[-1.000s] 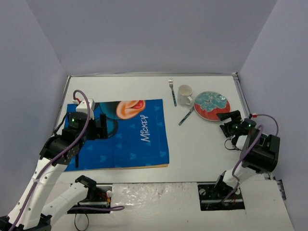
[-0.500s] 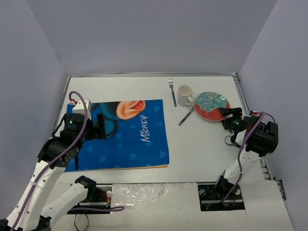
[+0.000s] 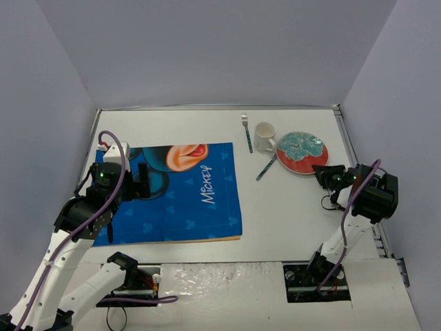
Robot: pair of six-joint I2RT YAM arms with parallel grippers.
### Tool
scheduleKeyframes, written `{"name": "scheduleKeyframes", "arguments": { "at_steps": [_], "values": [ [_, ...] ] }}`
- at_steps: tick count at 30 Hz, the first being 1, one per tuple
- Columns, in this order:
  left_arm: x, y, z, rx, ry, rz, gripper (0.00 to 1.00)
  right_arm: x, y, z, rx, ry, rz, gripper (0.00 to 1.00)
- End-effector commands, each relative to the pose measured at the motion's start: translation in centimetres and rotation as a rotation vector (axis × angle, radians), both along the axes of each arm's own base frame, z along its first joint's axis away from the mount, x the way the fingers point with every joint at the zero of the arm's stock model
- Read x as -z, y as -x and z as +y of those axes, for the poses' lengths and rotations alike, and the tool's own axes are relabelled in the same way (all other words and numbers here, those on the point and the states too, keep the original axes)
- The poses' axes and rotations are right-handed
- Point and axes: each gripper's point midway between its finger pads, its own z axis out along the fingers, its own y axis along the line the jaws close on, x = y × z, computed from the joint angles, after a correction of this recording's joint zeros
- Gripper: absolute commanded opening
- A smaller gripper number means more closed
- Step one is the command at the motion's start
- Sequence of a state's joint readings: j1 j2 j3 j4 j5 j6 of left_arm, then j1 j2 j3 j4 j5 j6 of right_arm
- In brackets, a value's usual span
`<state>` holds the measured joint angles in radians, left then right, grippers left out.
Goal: Set the dinner table for one person
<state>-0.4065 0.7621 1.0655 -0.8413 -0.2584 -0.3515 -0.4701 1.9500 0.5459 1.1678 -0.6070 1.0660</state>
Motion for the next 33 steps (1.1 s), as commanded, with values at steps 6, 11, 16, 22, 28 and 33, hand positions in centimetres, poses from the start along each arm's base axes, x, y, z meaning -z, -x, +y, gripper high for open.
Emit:
{"name": "scheduleKeyframes", "arguments": {
  "at_steps": [6,11,16,22,28,33],
  "values": [
    [-3.0,-0.6,-0.2,0.004,0.026,-0.079,0.97,-13.2,-0.2,-2.1,0.073,0.157,-0.218,0.0],
    [-3.2,-0.8,-0.4,0.017,0.022,-0.085,0.97,-19.8,0.2,-2.7,0.107,0.204,-0.3,0.0],
    [-3.1,-1.2,-0.7,0.024,0.024,-0.076,0.97,-26.4,0.5,-1.4,0.059,0.22,-0.423,0.0],
    [-3.1,-1.8,-1.1,0.031,0.029,-0.07,0.97,-30.3,-0.8,4.6,-0.15,0.217,-0.474,0.0],
    [-4.0,-2.0,-1.3,0.027,0.045,-0.087,0.97,-33.4,-2.2,11.8,-0.347,0.207,-0.518,0.0],
    [-6.6,-1.7,-0.4,-0.005,0.044,-0.143,0.97,-33.4,-3.3,20.1,-0.539,0.139,-0.53,0.0]
  ]
}}
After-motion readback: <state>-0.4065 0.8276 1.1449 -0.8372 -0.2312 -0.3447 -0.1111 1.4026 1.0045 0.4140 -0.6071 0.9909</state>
